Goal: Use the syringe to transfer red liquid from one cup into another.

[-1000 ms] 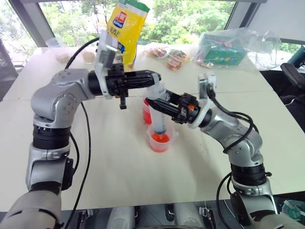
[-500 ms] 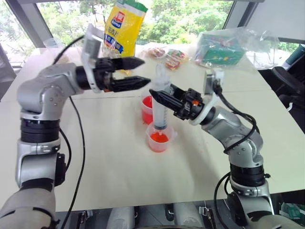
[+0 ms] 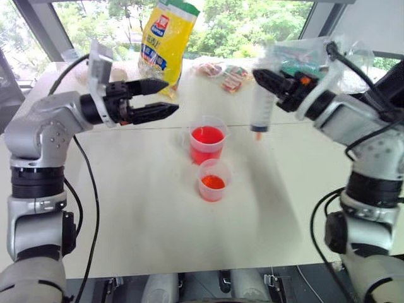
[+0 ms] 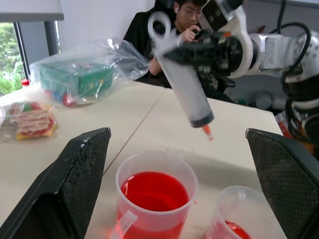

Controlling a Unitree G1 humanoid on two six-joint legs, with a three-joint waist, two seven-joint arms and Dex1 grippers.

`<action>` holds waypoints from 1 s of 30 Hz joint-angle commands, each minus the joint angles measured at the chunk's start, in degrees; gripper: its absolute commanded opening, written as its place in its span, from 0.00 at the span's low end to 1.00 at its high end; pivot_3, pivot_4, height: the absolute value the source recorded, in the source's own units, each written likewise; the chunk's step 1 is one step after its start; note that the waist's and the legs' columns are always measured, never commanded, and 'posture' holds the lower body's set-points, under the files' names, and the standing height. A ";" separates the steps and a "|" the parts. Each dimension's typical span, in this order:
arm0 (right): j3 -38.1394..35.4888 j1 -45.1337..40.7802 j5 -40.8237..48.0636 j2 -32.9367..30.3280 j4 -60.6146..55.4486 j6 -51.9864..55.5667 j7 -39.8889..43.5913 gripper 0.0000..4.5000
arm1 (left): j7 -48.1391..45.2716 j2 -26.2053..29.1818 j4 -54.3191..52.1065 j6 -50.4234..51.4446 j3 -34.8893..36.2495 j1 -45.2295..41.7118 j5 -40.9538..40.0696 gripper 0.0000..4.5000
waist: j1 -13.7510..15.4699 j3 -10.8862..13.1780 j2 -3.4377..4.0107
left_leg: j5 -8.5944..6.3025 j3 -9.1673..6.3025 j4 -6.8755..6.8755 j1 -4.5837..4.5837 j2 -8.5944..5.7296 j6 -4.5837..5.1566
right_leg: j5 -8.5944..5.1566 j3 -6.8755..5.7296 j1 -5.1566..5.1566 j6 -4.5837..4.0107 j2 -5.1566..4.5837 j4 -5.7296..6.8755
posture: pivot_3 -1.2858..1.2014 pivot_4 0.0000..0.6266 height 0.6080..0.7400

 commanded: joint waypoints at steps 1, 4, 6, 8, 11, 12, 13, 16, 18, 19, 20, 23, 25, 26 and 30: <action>2.24 1.79 -2.58 -2.73 -0.27 8.64 -1.75 0.36 | 0.42 -0.16 -3.33 -1.50 0.43 0.69 -0.07 0.99 | -0.18 0.00 0.00 | -0.01 0.02 -0.01 0.00 0.01 0.02 | 0.00 0.01 -0.02 0.00 0.01 0.00 | 0.52 0.24 1.00; 4.16 4.04 -6.92 -3.66 1.37 12.86 -2.70 0.36 | 0.24 -0.12 -5.33 -1.80 -0.26 2.94 0.43 0.99 | -0.20 0.00 0.01 | -0.02 0.04 -0.01 0.00 0.02 0.04 | 0.00 0.03 -0.05 0.00 0.04 0.01 | 0.52 0.24 1.00; 4.85 5.01 -9.74 -3.03 3.15 12.94 -2.83 0.36 | 0.06 0.04 -7.16 -2.87 -1.52 4.89 1.74 0.99 | -0.15 0.00 0.01 | -0.02 0.05 0.01 0.00 0.02 0.04 | 0.00 0.01 -0.05 0.01 0.05 0.02 | 0.52 0.24 1.00; 5.36 5.65 -11.84 -2.06 4.13 12.61 -2.38 0.36 | -0.09 0.30 -8.85 -3.28 -2.54 6.40 2.53 0.99 | -0.09 0.00 0.01 | -0.02 0.07 0.02 0.00 0.00 0.04 | 0.00 0.03 -0.05 0.01 0.05 0.01 | 0.52 0.24 1.00; 5.92 6.29 -14.52 -0.64 5.13 12.49 -1.53 0.36 | 0.17 0.44 -10.88 -2.84 -3.13 8.03 2.49 0.99 | -0.07 0.00 0.00 | -0.02 0.07 0.03 -0.01 0.00 0.04 | 0.00 0.03 -0.05 0.01 0.06 0.00 | 0.52 0.24 1.00; 6.71 6.83 -15.81 -0.14 5.70 11.48 -1.04 0.36 | 0.31 0.65 -11.90 -2.86 -3.64 8.89 2.83 0.99 | -0.07 0.00 0.00 | -0.02 0.07 0.03 -0.01 0.00 0.04 | 0.00 0.04 -0.05 0.01 0.06 0.00 | 0.52 0.24 1.00; 7.26 7.21 -16.87 0.23 6.06 10.72 -0.57 0.36 | 0.40 0.82 -12.63 -2.92 -4.01 9.50 3.11 0.99 | -0.08 0.00 0.00 | -0.02 0.06 0.03 -0.01 0.00 0.04 | 0.00 0.03 -0.05 0.01 0.06 0.00 | 0.52 0.24 1.00; 11.49 9.24 -20.63 -1.09 5.01 6.18 2.55 0.57 | 0.99 1.37 -14.76 -2.63 -4.73 11.26 3.72 1.00 | -0.09 -0.01 -0.01 | -0.02 0.06 0.03 0.00 0.01 0.04 | 0.00 0.03 -0.04 0.02 0.07 0.00 | 0.52 0.24 1.00; 13.33 10.22 -21.87 -2.44 3.67 5.26 4.68 0.76 | 1.32 1.56 -15.74 -2.07 -4.60 11.80 3.30 1.00 | 0.02 0.00 0.00 | -0.02 0.05 0.03 -0.01 0.01 0.04 | 0.00 0.03 -0.04 0.02 0.08 -0.01 | 0.52 0.24 1.00; 13.55 10.53 -22.17 -2.79 3.08 5.24 5.52 0.87 | 1.48 1.65 -15.98 -1.90 -4.60 11.87 3.23 1.00 | 0.00 0.00 0.00 | -0.02 0.05 0.03 -0.01 0.00 0.04 | 0.00 0.03 -0.04 0.02 0.08 -0.01 | 0.52 0.24 1.00; 13.65 10.87 -22.29 -3.20 2.21 5.26 6.45 0.99 | 1.66 1.73 -16.26 -1.59 -4.53 11.95 3.01 1.00 | 0.02 0.00 -0.01 | -0.02 0.05 0.03 -0.01 0.00 0.04 | 0.00 0.03 -0.03 0.02 0.08 -0.02 | 0.52 0.24 1.00; 14.25 11.78 -22.70 -5.49 -1.32 5.54 9.52 1.00 | 1.97 2.11 -16.80 -0.70 -4.30 12.06 2.54 1.00 | 0.08 0.00 -0.01 | -0.02 0.04 0.06 -0.01 0.00 0.04 | 0.00 0.03 -0.03 0.02 0.07 -0.02 | 0.52 0.24 1.00; 13.42 12.14 -21.95 -7.21 -4.02 6.75 11.51 1.00 | 2.04 2.56 -17.00 -0.07 -4.15 11.99 2.19 1.00 | 0.01 0.00 0.00 | -0.02 0.04 0.06 -0.01 0.00 0.04 | 0.00 0.03 -0.03 0.02 0.08 -0.02 | 0.52 0.24 1.00; 12.92 12.34 -21.38 -8.63 -5.88 7.23 12.83 1.00 | 2.00 2.88 -17.15 0.19 -4.07 11.98 2.06 1.00 | 0.01 0.00 0.00 | -0.02 0.04 0.05 -0.01 0.00 0.04 | 0.00 0.03 -0.03 0.02 0.08 -0.02 | 0.52 0.24 1.00; 9.47 12.85 -19.02 -13.20 -11.71 9.64 17.35 1.00 | 2.10 3.74 -17.50 1.07 -3.59 11.92 1.44 1.00 | -0.01 0.00 0.00 | -0.02 0.02 0.04 -0.01 0.01 0.04 | -0.01 0.02 -0.04 0.03 0.10 -0.02 | 0.52 0.24 1.00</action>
